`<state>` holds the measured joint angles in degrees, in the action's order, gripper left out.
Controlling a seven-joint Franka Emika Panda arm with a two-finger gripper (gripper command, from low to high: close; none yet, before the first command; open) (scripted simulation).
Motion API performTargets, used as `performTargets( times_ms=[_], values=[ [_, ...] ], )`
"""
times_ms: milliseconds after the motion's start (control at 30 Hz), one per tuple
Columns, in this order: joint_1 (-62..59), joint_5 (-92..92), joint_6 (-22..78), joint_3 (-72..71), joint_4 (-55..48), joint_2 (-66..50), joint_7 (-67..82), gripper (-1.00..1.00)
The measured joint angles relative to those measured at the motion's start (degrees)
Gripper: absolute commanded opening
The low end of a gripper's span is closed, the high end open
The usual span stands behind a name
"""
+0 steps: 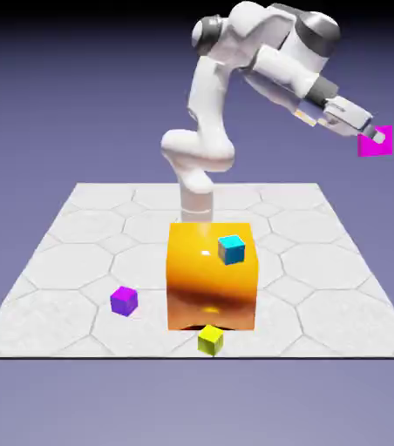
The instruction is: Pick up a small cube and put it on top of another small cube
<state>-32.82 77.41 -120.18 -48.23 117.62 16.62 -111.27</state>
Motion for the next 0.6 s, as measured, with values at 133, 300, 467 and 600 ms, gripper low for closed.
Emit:
performTargets(
  times_ms=[133,300,467,600],
  values=[
    [3.01,-8.92,8.45,8.31,-0.82,-4.86,5.59,-1.0],
    [6.28,-20.09,19.02,18.69,-1.85,-10.93,12.58,-1.0],
    [10.04,-31.25,29.59,29.09,-2.88,-17.02,19.57,-1.0],
    [13.13,-40.18,38.04,37.39,-3.7,-21.89,25.16,-1.0]
  ],
)
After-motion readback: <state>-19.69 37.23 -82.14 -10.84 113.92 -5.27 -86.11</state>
